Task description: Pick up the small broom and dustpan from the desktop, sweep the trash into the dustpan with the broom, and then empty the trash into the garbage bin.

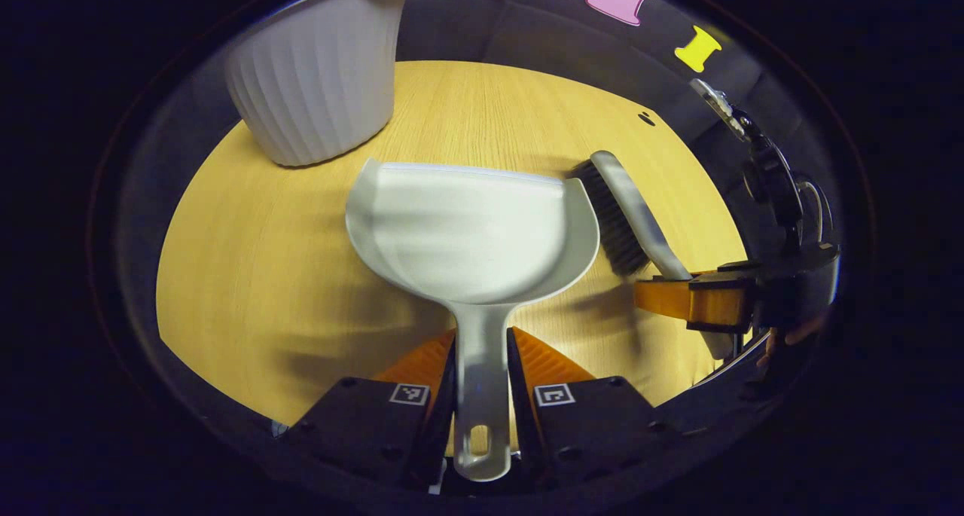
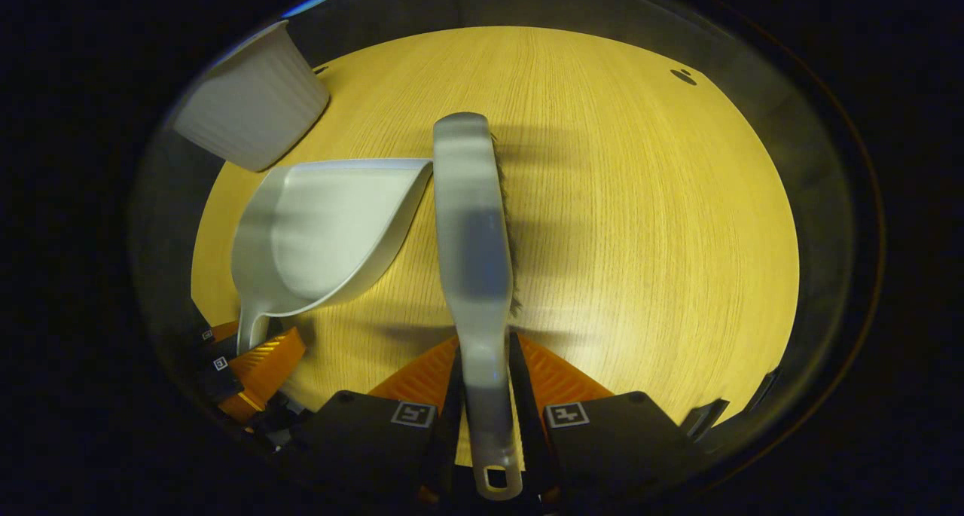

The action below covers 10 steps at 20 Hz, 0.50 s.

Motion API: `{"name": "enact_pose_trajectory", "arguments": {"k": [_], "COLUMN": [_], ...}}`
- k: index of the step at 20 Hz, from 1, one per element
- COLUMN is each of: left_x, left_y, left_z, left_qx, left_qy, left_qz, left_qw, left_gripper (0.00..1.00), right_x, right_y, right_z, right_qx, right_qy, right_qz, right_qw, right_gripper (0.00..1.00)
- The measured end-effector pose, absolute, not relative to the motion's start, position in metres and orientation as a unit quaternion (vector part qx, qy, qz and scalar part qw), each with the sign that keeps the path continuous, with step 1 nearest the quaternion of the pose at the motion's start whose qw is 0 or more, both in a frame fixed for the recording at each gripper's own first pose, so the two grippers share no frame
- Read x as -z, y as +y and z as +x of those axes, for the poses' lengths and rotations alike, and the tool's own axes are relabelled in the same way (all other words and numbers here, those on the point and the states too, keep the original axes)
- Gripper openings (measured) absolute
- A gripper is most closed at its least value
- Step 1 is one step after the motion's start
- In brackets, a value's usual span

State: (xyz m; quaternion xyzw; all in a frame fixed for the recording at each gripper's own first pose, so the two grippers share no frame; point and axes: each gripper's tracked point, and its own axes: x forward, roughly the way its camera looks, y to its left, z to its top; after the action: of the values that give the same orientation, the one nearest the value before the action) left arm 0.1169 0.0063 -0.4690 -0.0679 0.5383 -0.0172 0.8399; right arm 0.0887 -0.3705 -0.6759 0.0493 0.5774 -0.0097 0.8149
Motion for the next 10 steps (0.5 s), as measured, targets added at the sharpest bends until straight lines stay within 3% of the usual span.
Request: {"name": "enact_pose_trajectory", "arguments": {"k": [1, 2, 3, 4, 5, 7, 8, 9, 10], "left_x": [0.468, 0.465, 0.463, 0.459, 0.454, 0.435, 0.42, 0.404, 0.388], "left_y": [0.003, 0.002, 0.003, 0.005, 0.005, 0.008, 0.008, 0.01, 0.011], "left_z": [0.119, 0.119, 0.117, 0.115, 0.113, 0.109, 0.107, 0.108, 0.113], "left_qx": [0.022, 0.021, 0.022, 0.022, 0.026, 0.031, 0.032, 0.032, 0.031], "left_qy": [0.539, 0.54, 0.544, 0.545, 0.545, 0.533, 0.519, 0.501, 0.483], "left_qz": [-0.067, -0.059, -0.049, -0.038, -0.03, -0.013, -0.005, 0.004, 0.011], "left_qw": [0.84, 0.839, 0.837, 0.837, 0.838, 0.845, 0.854, 0.865, 0.875], "left_gripper": [0.43, 0.7, 0.82, 0.85, 0.86, 0.86, 0.86, 0.85, 0.86], "right_x": [0.672, 0.669, 0.663, 0.656, 0.65, 0.63, 0.62, 0.607, 0.594], "right_y": [-0.369, -0.366, -0.365, -0.366, -0.369, -0.38, -0.382, -0.385, -0.387], "right_z": [0.09, 0.09, 0.089, 0.089, 0.089, 0.084, 0.082, 0.079, 0.076], "right_qx": [0.01, 0.007, 0.007, 0.006, 0.008, 0.019, 0.022, 0.027, 0.034], "right_qy": [0.576, 0.574, 0.571, 0.563, 0.554, 0.529, 0.515, 0.502, 0.488], "right_qz": [0.056, 0.063, 0.069, 0.071, 0.067, 0.05, 0.049, 0.051, 0.058], "right_qw": [0.815, 0.816, 0.818, 0.823, 0.83, 0.847, 0.856, 0.863, 0.87], "right_gripper": [0.48, 0.46, 0.6, 0.68, 0.69, 0.96, 0.89, 0.89, 0.98]}}
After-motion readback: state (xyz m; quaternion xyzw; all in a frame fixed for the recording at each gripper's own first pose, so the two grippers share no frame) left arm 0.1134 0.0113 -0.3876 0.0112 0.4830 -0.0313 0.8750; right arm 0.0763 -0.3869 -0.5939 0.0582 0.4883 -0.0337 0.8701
